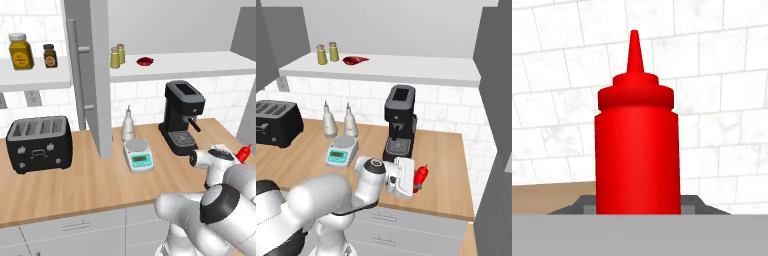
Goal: Put the shaker and condiment bottle from the counter next to their counterparts in the cabinet.
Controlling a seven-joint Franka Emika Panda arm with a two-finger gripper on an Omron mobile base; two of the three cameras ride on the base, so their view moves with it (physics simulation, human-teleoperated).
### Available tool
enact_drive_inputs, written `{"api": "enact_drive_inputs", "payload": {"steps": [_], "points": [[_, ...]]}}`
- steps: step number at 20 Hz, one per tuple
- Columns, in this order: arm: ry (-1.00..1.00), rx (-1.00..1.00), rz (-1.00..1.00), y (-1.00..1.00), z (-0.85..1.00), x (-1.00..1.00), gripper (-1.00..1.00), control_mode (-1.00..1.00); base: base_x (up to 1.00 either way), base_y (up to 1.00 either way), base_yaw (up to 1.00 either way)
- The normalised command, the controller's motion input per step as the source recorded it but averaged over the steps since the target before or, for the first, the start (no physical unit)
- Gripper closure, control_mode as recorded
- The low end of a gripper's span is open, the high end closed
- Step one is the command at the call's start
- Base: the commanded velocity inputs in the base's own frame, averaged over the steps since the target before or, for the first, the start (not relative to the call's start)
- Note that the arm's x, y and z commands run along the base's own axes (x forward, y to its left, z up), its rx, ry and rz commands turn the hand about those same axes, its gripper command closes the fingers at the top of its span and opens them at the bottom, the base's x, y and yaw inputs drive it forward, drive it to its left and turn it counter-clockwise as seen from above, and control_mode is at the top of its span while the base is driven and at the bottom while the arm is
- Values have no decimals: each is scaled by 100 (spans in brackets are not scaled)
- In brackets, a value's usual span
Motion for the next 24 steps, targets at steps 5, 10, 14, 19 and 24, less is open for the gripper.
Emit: {"api": "enact_drive_inputs", "payload": {"steps": [5, 10, 14, 19, 24], "points": [[-48, 0, 26, 11, 58, -83, 100, -100, 0, 0, 0], [-12, -5, 36, 53, 34, -44, 100, -100, 0, 0, 0], [-7, -10, 38, 72, 24, -51, 100, -100, 0, 0, 0], [-5, -17, 39, 94, 32, -21, 100, -100, 0, 0, 0], [0, -27, 36, 100, 40, 8, 100, -100, 0, 0, 0]]}}
